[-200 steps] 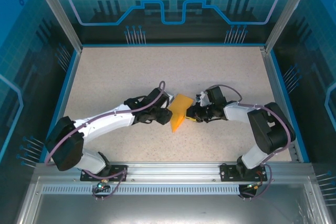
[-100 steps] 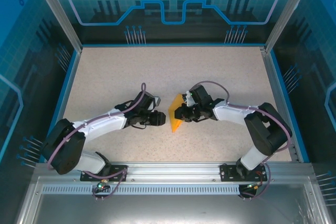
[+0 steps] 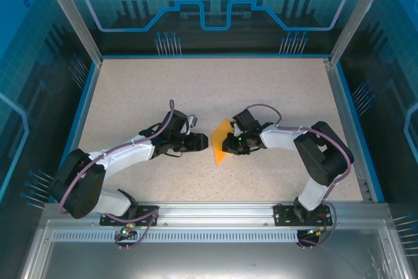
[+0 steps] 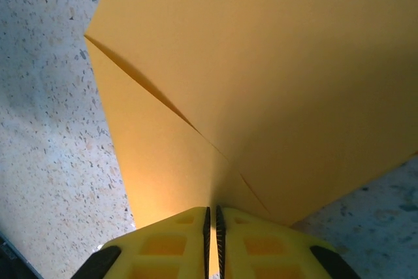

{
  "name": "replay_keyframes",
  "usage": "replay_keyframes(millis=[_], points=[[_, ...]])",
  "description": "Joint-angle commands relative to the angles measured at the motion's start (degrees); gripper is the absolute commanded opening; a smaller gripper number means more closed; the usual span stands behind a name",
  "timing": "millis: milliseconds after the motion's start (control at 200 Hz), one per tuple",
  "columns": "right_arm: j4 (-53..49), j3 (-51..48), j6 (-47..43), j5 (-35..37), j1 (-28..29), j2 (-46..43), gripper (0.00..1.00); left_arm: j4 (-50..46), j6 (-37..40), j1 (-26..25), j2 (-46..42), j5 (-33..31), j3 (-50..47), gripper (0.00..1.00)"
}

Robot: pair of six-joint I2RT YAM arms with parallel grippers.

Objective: Fold a paper plane with a square sheet of paper (pick it up from the middle)

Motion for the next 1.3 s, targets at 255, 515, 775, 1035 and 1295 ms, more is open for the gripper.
replay_keyframes(millis=[255, 515, 775, 1035, 1295], points=[[4.53, -8.00, 1.15, 0.63, -0.54, -0.77, 0.09, 13.39, -8.49, 0.55, 9.56, 5.98, 0.59, 0.57], [6.93, -9.62, 1.39, -0.32, -0.86, 0.29, 0.06, 19.15, -12.58, -0.08, 13.89, 5.33, 0.52, 0.52], [7.33, -10.54, 1.11, -0.40, -1.42, 0.09, 0.04, 19.82, -13.82, -0.95, 17.60, 3.94, 2.42, 0.43], [7.60, -11.25, 0.87, -0.71, -1.82, -0.17, 0.03, 21.13, -14.53, -1.49, 20.09, 3.78, 3.08, 0.33], [7.53, -11.17, 0.90, -0.73, -1.94, 0.01, 0.03, 16.01, -11.48, -1.69, 18.98, 2.66, 5.14, 0.07]])
